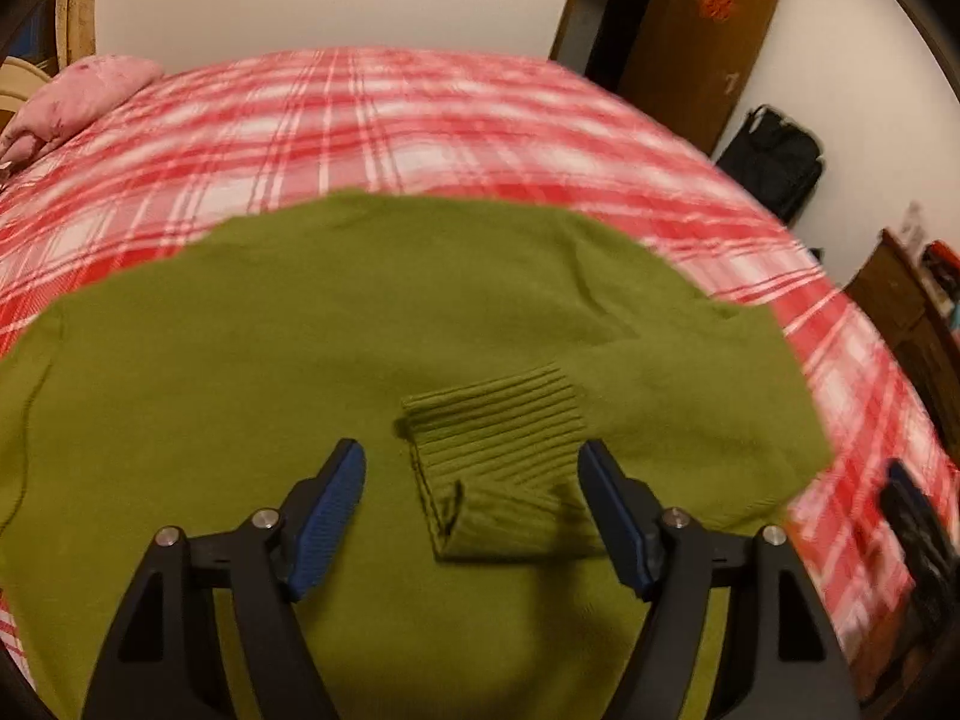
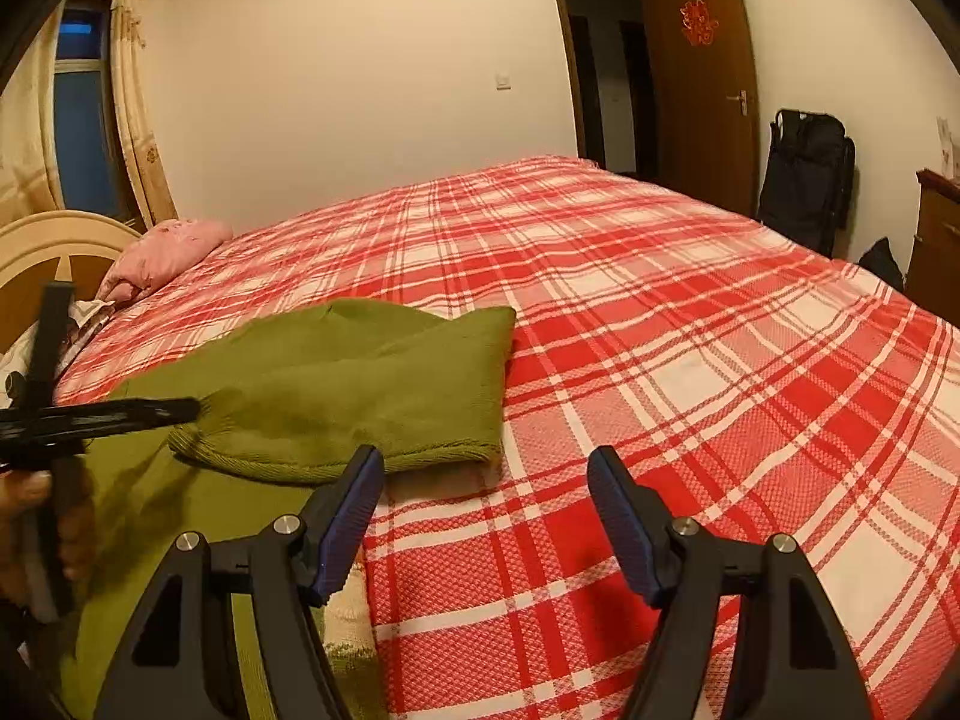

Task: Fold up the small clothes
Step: 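Fold the held sleeve across the sweater body and open the right tool, then grasp the other sleeve cuff with the left tool and carry it over the body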

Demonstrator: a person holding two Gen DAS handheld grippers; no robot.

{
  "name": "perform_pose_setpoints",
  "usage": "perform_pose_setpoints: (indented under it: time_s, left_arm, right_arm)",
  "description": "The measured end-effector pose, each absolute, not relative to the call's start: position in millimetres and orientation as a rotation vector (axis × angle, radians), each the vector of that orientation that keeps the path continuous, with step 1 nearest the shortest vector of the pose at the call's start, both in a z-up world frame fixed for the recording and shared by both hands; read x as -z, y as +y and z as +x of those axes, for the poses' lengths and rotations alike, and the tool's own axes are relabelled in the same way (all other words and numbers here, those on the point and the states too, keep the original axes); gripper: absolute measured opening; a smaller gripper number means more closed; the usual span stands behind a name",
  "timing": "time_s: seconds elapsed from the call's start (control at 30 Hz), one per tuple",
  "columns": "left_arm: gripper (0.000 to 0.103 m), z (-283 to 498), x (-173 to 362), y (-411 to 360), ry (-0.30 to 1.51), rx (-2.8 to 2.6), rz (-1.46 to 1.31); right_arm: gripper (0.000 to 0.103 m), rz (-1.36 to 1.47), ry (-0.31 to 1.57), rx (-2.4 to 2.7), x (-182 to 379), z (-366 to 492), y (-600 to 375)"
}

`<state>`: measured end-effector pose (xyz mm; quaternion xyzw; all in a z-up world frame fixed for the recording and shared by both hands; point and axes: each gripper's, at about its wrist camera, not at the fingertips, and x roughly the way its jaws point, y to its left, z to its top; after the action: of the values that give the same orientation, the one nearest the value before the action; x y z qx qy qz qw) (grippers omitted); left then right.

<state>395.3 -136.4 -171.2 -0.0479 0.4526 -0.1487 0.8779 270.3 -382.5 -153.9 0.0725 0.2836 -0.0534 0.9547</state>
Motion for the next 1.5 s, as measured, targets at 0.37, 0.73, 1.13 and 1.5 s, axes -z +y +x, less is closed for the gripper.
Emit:
perform_pose_setpoints:
  time_s: [0.37,0.73,1.13,1.5]
  left_arm:
    - [0.010,386,140,-147,0.869,0.438,-0.125]
    - [0.010,377,81,-100,0.757,0.434,-0.188]
    - [0.010,367,89,-30,0.759,0.331,-0.251]
    - [0.010,366,113,16,0.786,0.240,-0.294]
  right_arm:
    - [0.071,0.085,0.603,0.122,159,273,-373]
    - [0.071,0.070,0.620,0.130,163,275,-372]
    - [0.071,0.041,0.640,0.139,167,278,-367]
    - [0.071,0.018,0.667,0.147,173,283,-364]
